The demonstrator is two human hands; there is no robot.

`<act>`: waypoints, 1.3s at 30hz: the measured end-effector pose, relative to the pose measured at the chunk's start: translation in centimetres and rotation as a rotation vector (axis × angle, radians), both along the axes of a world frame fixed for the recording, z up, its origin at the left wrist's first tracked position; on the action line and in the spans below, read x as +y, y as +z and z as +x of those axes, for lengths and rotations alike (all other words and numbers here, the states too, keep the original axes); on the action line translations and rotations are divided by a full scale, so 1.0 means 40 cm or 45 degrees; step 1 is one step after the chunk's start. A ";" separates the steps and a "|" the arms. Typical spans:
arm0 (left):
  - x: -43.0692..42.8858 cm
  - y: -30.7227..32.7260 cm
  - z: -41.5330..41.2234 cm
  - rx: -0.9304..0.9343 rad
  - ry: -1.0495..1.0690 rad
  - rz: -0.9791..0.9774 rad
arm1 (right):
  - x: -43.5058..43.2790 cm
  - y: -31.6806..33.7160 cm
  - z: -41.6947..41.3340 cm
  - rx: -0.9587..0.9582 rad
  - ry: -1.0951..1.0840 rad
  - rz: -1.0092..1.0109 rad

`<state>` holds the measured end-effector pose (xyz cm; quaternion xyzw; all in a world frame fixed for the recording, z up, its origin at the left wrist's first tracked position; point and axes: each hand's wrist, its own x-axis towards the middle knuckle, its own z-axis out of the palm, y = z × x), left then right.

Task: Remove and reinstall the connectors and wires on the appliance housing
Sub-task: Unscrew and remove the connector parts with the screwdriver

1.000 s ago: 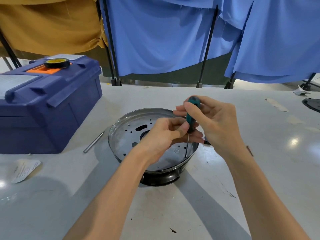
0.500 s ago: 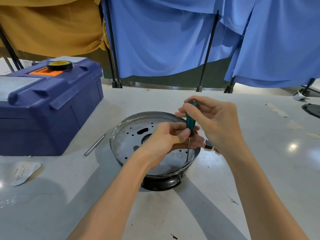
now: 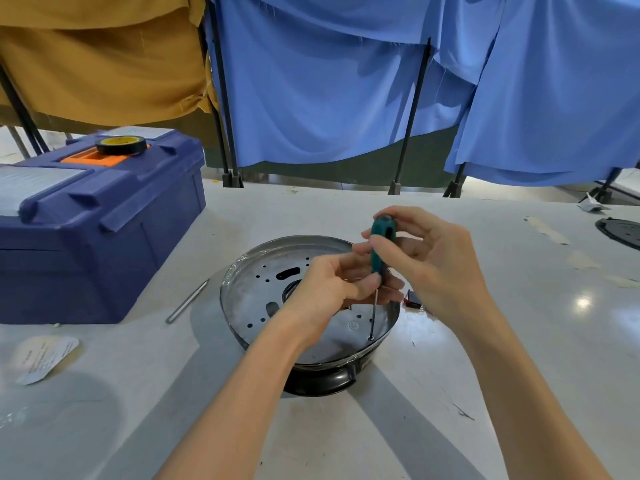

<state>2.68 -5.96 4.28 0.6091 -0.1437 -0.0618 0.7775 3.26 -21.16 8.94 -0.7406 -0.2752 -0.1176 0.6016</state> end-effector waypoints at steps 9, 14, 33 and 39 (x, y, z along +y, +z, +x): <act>-0.004 -0.002 0.000 -0.050 -0.099 0.030 | 0.026 -0.021 -0.020 -0.058 -0.295 0.064; 0.012 -0.008 0.000 -0.003 -0.094 -0.060 | 0.003 0.008 -0.016 0.019 0.105 -0.004; 0.008 0.015 -0.023 0.049 -0.014 0.040 | 0.030 0.001 -0.021 -0.123 -0.138 0.030; -0.017 0.015 -0.021 0.059 0.044 0.147 | 0.087 -0.036 -0.032 -0.395 -0.791 0.026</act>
